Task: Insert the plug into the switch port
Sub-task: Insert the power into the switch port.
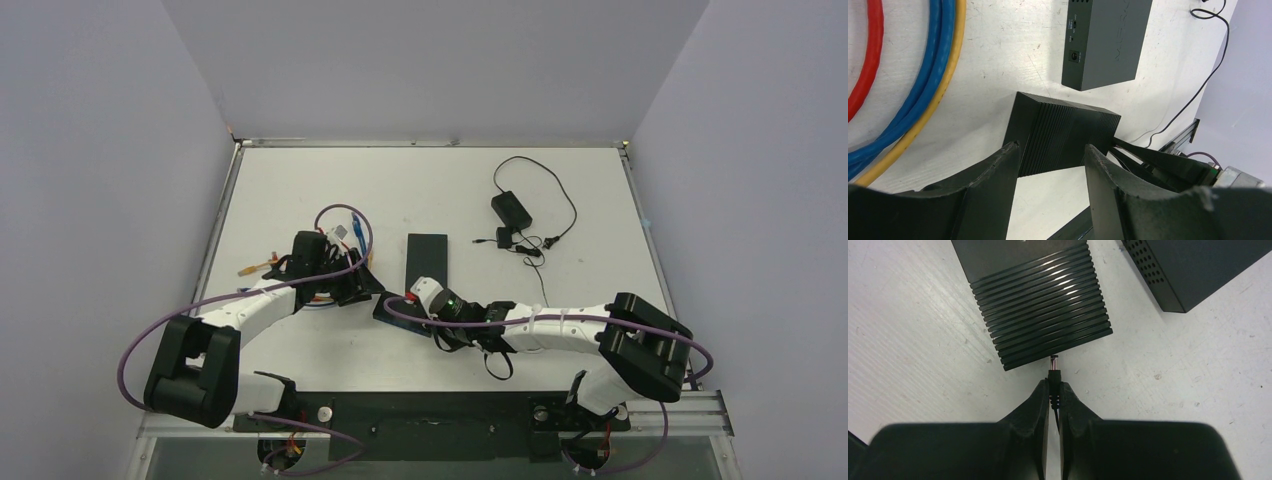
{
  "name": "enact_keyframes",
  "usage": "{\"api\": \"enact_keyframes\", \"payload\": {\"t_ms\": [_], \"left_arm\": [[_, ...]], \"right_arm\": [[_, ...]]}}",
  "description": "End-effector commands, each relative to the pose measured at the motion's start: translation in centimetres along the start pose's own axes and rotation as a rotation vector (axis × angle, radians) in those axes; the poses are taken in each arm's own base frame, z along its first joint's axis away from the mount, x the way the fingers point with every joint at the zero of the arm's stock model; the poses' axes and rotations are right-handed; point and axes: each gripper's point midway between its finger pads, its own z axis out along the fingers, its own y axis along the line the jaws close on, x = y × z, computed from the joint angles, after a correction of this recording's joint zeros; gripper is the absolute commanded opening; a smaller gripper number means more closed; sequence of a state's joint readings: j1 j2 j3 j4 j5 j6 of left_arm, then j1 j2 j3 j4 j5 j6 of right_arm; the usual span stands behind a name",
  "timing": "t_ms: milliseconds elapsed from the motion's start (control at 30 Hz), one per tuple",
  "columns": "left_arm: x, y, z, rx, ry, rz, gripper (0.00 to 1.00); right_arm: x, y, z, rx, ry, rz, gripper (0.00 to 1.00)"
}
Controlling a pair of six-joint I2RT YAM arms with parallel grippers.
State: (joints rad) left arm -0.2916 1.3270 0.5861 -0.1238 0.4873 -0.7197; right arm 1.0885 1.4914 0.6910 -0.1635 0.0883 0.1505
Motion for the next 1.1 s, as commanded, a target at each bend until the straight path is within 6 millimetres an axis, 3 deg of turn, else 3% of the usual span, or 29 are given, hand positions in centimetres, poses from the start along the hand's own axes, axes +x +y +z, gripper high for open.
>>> {"api": "enact_keyframes", "payload": {"t_ms": [0, 1067], "left_arm": [[-1.2, -1.3, -0.1, 0.046, -0.023, 0.043, 0.48], [0.1, -0.7, 0.8, 0.023, 0.029, 0.054, 0.46]], "right_arm": [[-3.2, 0.7, 0.1, -0.028, -0.093, -0.025, 0.00], [-4.6, 0.6, -1.1, -0.019, -0.159, -0.034, 0.00]]}}
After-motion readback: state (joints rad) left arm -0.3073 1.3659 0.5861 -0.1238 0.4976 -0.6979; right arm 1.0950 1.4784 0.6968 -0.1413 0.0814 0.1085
